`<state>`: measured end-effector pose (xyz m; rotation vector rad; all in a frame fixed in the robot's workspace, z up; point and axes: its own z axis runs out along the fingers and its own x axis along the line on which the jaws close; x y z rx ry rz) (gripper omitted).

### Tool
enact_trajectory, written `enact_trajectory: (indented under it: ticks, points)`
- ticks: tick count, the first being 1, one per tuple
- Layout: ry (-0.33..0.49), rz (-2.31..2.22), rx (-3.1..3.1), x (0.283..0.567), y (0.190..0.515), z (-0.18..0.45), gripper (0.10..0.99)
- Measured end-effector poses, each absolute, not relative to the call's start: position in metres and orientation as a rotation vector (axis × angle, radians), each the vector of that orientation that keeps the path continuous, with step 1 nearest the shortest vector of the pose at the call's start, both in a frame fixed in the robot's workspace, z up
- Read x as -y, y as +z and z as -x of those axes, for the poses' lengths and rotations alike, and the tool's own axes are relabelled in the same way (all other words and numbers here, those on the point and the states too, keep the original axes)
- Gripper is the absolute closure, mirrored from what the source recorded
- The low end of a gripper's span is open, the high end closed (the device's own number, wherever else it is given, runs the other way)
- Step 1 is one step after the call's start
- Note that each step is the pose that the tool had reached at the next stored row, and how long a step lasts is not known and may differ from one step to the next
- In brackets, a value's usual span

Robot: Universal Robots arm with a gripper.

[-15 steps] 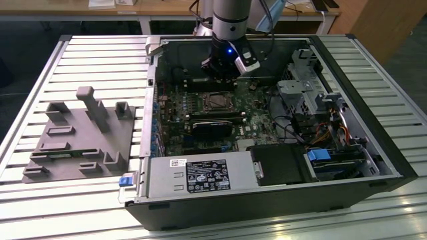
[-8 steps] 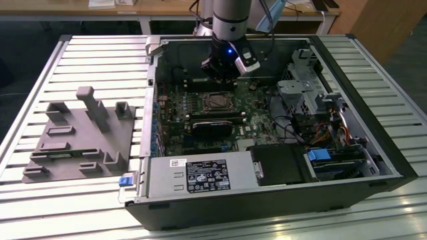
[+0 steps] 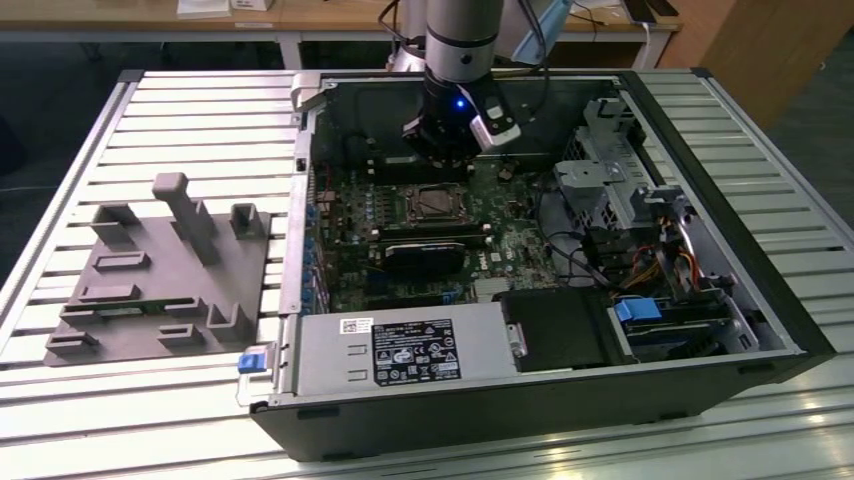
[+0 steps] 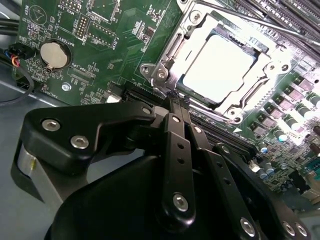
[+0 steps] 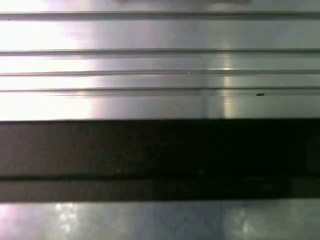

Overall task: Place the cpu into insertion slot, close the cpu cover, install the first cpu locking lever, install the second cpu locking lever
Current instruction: 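Install the first cpu locking lever, then install the second cpu locking lever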

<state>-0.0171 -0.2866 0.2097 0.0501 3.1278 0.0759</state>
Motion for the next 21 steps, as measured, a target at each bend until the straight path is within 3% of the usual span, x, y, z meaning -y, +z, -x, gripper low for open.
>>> enact_trajectory:
  ticks: [21]
  points:
    - [0.076, -0.05, -3.128, 0.299, 0.21, 0.017, 0.98]
